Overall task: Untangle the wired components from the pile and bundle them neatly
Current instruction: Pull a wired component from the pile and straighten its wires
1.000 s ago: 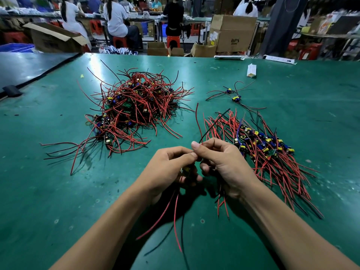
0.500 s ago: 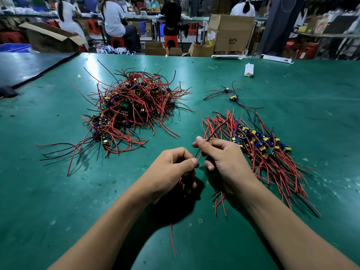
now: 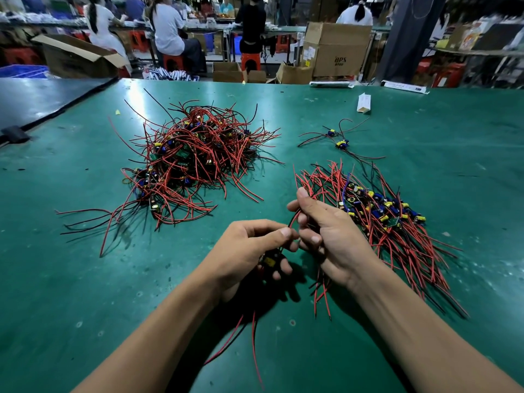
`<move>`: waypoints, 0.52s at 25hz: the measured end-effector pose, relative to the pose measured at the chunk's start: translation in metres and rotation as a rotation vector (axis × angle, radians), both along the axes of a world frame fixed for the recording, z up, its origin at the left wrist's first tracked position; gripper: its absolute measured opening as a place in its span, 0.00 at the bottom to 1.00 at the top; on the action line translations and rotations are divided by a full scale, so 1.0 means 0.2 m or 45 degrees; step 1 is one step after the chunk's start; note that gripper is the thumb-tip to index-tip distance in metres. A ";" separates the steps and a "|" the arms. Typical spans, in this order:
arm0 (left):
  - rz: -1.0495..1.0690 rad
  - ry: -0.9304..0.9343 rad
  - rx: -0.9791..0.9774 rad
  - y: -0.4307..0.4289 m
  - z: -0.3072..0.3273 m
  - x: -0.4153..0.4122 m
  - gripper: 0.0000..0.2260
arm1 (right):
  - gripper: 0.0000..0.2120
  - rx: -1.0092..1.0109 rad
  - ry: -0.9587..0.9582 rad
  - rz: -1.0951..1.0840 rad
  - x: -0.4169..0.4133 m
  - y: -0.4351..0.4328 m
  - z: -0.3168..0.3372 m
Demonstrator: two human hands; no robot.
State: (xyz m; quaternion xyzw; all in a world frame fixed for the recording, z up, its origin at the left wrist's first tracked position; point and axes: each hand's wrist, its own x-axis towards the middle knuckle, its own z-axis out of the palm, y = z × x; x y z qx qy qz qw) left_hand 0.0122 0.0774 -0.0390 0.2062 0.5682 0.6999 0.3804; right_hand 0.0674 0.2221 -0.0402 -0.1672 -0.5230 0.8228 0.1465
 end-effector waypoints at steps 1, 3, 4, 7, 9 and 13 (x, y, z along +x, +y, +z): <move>0.011 -0.036 0.006 0.00 0.00 0.00 0.06 | 0.15 0.091 -0.009 0.033 0.00 0.00 -0.01; 0.038 -0.078 0.023 -0.01 0.00 -0.01 0.05 | 0.19 0.270 -0.022 0.153 0.01 -0.01 -0.03; 0.046 -0.085 0.027 -0.01 0.00 -0.01 0.05 | 0.19 0.304 -0.025 0.206 0.01 -0.02 -0.04; 0.039 -0.047 0.004 0.00 -0.01 -0.02 0.04 | 0.17 0.430 -0.044 0.139 0.01 -0.02 -0.06; 0.032 0.015 -0.022 0.01 -0.01 -0.02 0.05 | 0.16 0.531 -0.048 0.038 0.01 -0.01 -0.06; -0.012 0.148 -0.118 0.01 -0.01 -0.03 0.06 | 0.15 0.747 -0.090 -0.112 0.01 0.04 -0.05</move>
